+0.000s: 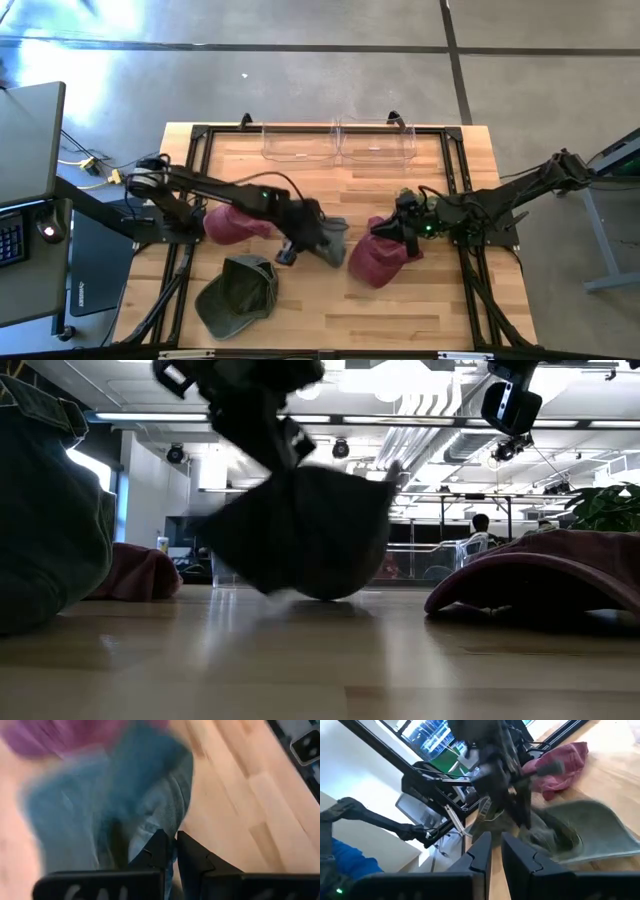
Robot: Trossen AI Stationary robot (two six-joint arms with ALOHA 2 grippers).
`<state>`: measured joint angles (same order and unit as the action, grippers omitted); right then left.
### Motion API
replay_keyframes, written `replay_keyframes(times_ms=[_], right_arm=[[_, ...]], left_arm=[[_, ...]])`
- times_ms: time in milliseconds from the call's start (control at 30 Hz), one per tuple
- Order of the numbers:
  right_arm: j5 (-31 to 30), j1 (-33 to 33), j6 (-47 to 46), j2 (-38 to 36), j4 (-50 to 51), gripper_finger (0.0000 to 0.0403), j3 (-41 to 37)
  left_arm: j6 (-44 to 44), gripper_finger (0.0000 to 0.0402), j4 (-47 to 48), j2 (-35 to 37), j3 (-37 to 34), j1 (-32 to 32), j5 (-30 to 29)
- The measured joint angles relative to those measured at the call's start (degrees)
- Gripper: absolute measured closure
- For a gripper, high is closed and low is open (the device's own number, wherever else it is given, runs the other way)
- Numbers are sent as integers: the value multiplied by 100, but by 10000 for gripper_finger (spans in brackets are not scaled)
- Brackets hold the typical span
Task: Pick & Place hat
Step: Put the right gray cap into the left transparent bin
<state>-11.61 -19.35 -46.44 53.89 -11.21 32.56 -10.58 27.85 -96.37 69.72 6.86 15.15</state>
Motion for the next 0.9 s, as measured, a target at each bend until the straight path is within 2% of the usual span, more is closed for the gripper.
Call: replay_keyframes(times_ms=[67,267,367,467,533,633,733,800,900], right_arm=[[12,0,-2,6,27,371,2],[193,0,-46,61,112,366,2],[19,0,-378,61,114,356,1],[48,35,-594,131,105,346,-3],[223,65,-629,264,126,344,-3],[396,53,-866,640,16,355,-3],[586,-64,-913,1184,-226,380,133],[603,-181,-890,1607,-265,396,433],[458,-321,-902,2300,-42,396,1085]], left_arm=[[204,358,-147,-183,60,69,273],[689,275,10,-328,515,-12,1733],[1232,240,787,-328,929,-95,2058],[1613,228,1741,-210,1293,-82,1817],[1915,232,1933,-192,1290,4,1560],[2507,253,2230,-237,939,155,1122],[3472,280,2203,-223,461,274,595],[4135,297,2270,-198,155,363,259],[4911,320,2126,198,-154,557,-202]])
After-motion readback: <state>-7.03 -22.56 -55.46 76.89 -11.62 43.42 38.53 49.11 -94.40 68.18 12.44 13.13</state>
